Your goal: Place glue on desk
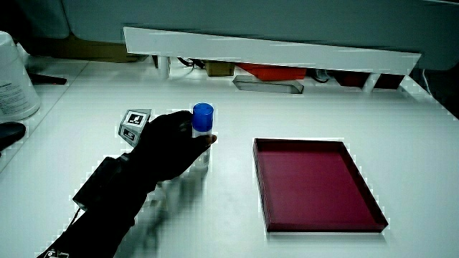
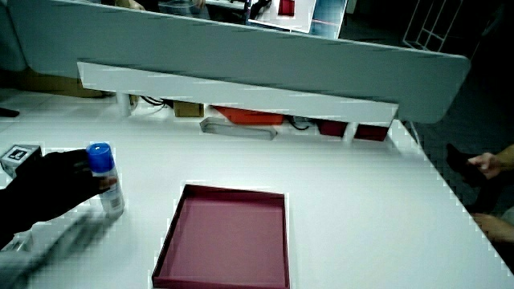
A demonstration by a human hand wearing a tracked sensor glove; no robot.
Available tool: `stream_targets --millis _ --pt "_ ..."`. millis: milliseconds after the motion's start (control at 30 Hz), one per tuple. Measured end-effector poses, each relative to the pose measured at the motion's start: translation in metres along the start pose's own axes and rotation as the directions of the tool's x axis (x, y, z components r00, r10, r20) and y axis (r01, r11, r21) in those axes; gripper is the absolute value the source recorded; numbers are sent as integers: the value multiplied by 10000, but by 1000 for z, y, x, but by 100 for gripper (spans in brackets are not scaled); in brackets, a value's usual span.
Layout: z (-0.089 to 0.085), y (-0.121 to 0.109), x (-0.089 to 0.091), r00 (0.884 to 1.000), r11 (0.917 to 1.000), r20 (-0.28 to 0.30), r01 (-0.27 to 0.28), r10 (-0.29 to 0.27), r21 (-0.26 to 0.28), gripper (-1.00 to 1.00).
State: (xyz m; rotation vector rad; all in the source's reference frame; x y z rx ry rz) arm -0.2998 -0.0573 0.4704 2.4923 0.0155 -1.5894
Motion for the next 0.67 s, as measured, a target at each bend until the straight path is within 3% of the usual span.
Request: stream_targets --millis 33,100,400,567,633,667 --pt "0 0 -4 9996 9998 -228 -187 187 -14 0" --pt "0 -2 -7 9990 9990 57 -449 449 47 0" --pt "0 0 -13 9986 9990 280 -448 448 3 0" --pt "-1 -1 -16 9976 9978 217 -656 658 -74 -31" --pt "-1 -3 -19 9968 9978 459 -645 650 -139 -44" --pt "0 -5 -22 9969 9971 263 -732 737 -219 -50"
